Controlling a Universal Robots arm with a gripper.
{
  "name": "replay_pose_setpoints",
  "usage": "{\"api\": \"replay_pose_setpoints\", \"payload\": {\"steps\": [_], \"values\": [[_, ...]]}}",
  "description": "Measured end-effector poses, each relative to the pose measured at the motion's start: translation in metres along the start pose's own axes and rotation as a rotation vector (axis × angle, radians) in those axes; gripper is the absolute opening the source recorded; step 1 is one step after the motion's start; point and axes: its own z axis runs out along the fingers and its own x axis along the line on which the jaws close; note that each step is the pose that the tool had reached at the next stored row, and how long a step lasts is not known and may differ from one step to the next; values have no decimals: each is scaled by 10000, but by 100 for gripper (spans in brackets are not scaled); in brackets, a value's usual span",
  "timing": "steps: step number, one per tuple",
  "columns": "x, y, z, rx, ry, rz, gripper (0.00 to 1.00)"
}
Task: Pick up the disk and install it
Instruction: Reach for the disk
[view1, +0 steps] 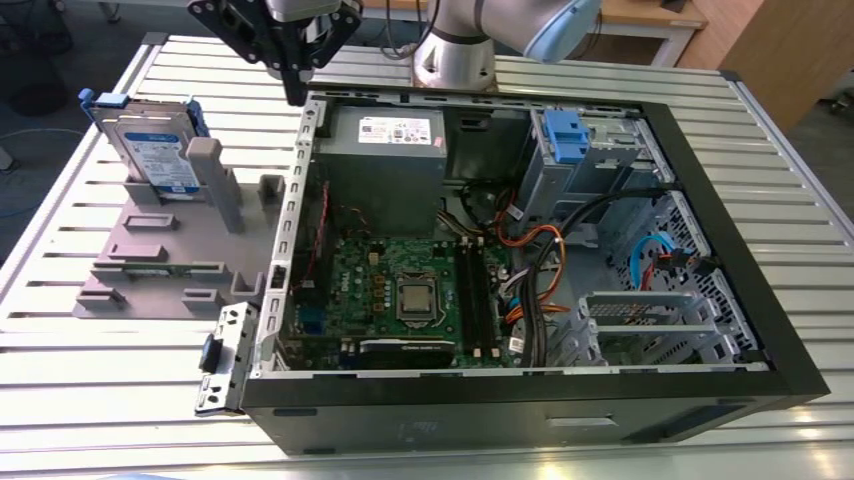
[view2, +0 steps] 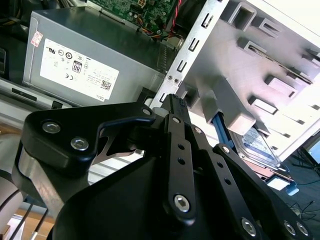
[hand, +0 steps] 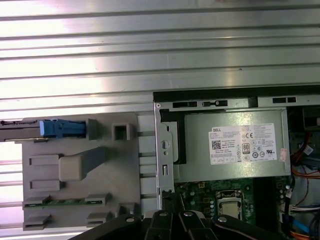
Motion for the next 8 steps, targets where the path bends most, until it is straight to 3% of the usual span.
{"api": "replay_pose_setpoints", "payload": {"steps": [8], "values": [[19,-1,0,0,-1,0,11]]}}
